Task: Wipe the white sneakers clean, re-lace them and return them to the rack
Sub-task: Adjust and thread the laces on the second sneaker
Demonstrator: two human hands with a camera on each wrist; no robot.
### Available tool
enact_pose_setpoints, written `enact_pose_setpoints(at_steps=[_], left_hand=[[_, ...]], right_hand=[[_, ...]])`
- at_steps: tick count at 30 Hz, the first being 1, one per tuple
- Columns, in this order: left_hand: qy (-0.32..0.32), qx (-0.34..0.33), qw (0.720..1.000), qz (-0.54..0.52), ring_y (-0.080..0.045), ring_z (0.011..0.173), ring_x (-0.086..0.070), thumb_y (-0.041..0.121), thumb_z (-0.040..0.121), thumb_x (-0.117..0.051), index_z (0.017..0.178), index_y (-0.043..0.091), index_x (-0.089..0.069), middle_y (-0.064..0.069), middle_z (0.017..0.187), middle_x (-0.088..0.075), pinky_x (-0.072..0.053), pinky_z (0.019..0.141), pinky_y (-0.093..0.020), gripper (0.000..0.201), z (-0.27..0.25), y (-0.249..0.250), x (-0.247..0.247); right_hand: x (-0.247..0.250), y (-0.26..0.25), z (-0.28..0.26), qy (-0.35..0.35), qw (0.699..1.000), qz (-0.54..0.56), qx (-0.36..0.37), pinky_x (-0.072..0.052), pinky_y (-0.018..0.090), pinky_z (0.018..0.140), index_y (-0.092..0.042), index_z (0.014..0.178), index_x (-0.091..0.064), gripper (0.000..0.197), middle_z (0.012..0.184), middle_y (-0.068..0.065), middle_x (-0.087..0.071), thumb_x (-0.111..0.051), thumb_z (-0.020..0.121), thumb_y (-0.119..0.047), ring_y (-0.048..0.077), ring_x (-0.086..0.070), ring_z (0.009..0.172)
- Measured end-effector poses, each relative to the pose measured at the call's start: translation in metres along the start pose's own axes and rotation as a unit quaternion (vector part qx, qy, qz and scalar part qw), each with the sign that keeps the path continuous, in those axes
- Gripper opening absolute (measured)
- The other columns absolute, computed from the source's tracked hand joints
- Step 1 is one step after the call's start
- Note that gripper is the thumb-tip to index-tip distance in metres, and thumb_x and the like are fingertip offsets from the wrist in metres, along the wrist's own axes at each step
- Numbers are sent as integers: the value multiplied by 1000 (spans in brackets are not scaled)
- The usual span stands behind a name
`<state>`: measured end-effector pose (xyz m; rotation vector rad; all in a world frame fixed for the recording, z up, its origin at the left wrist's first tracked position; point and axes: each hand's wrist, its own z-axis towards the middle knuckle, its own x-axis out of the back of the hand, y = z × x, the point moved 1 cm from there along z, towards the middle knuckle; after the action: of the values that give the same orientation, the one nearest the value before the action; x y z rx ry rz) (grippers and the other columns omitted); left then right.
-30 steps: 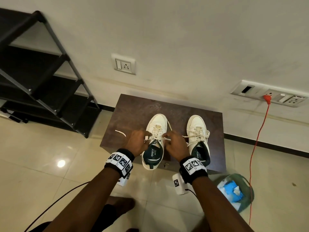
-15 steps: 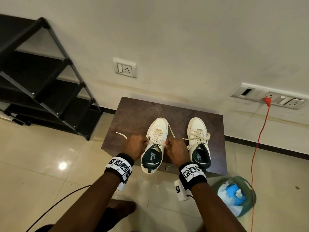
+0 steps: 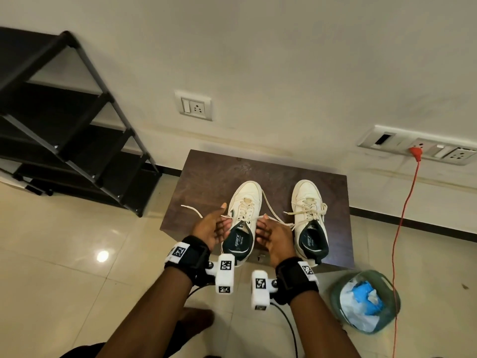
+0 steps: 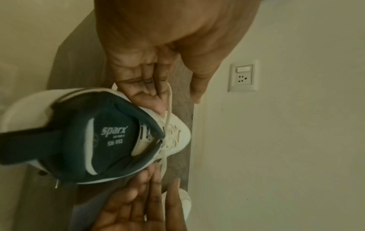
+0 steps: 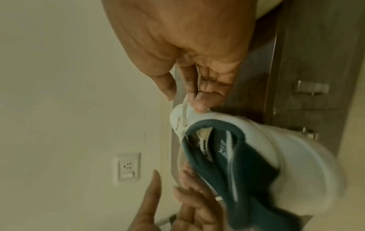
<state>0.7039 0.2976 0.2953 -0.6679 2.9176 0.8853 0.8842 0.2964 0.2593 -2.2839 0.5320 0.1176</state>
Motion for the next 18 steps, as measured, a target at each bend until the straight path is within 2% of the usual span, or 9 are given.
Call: enact_pose_setpoints(at_steps=[3, 4, 7, 9, 11, 13, 16, 18], left_hand=[[16, -2, 1000, -22, -2, 48, -61, 32, 97, -65, 84, 13, -67, 5, 60, -67, -51, 47, -16, 23, 2, 10, -7], [18, -5, 999, -30, -2, 53, -61, 30, 100, -61, 86, 15, -68, 6, 65, -68, -51, 49, -16, 21, 0, 13, -9], [-1, -25, 998, -60, -7, 79, -62, 28, 106, -48, 95, 15, -67, 3, 92, -69, -52, 66, -21, 26, -2, 17, -16], [-27, -40, 994, -100, -10, 86, -65, 27, 108, -44, 99, 13, -67, 1, 97, -71, -52, 69, -23, 28, -6, 24, -17], [-35, -62, 989, -129, -10, 79, -67, 23, 107, -47, 100, 10, -69, 1, 88, -72, -53, 59, -20, 27, -7, 33, -17], [-33, -94, 990, -102, -4, 61, -62, 19, 105, -51, 101, 8, -71, 4, 75, -66, -47, 46, -15, 23, -13, 42, -19], [-14, -163, 986, 16, 0, 46, -51, 13, 101, -58, 97, 3, -73, 6, 63, -61, -37, 40, -13, 18, -21, 53, -23], [1, -221, 965, 143, -2, 43, -51, 6, 94, -67, 85, 4, -75, -1, 63, -66, -41, 41, -17, 11, -25, 58, -23]], right_hand=[[-5, -8, 11, -4, 994, 85, -63, -52, 23, 59, -10, 94, -70, 15, 83, 4, -72, -66, 96, -24, 13, -63, 71], [-7, -10, 13, -6, 991, 110, -78, -53, 23, 59, -9, 93, -70, 17, 80, 4, -72, -65, 96, -25, 14, -63, 72], [-12, -18, 14, -33, 985, 147, -78, -55, 23, 59, -8, 94, -66, 15, 81, 3, -76, -60, 99, -21, 17, -66, 77], [-17, -26, 9, -59, 981, 175, -64, -54, 23, 61, -8, 97, -65, 12, 84, 4, -78, -56, 100, -16, 18, -72, 79], [-22, -36, 4, -78, 976, 196, -43, -51, 20, 55, -7, 102, -65, 14, 83, 3, -77, -53, 102, -13, 16, -73, 76], [-26, -47, 0, -107, 973, 203, -16, -46, 17, 50, -4, 111, -66, 19, 85, 2, -75, -52, 102, -14, 12, -70, 72], [-33, -66, -12, -150, 975, 159, 26, -39, 17, 48, 0, 119, -65, 27, 82, 1, -70, -53, 102, -17, 9, -59, 64], [-36, -76, -22, -158, 982, 75, 67, -33, 16, 46, 0, 116, -67, 25, 75, -2, -65, -53, 102, -16, 6, -50, 57]])
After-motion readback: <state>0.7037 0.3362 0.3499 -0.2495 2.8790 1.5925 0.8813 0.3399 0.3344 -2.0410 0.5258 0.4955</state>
